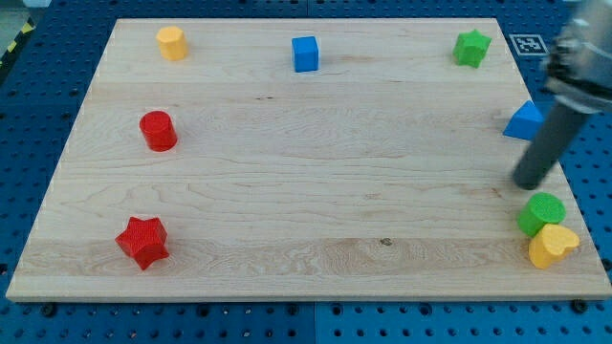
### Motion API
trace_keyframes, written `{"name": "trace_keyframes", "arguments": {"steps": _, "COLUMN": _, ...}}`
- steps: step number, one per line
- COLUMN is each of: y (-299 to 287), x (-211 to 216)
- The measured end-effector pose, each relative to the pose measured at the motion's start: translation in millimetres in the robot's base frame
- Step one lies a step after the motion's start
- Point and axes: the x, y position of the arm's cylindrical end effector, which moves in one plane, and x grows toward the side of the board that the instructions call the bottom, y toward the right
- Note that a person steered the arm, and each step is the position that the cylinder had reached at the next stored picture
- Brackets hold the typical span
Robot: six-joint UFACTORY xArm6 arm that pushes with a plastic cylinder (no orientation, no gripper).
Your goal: Place the green circle to the bottom center of the board
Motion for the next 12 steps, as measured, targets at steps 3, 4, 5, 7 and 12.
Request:
{"name": "trace_keyframes", "arguments": {"steps": 3, "y": 70.7, "x": 71.9}}
{"name": "trace_keyframes", "arguments": {"steps": 4, "y": 40.2, "x": 84.1}}
{"name": "trace_keyframes", "arguments": {"steps": 5, "y": -20.0, "x": 71.4}}
{"name": "trace_keyframes", "arguments": {"steps": 7, "y": -75.9, "x": 48.2}}
{"name": "trace_keyframes", "arguments": {"steps": 12, "y": -113.1, "x": 8.2}}
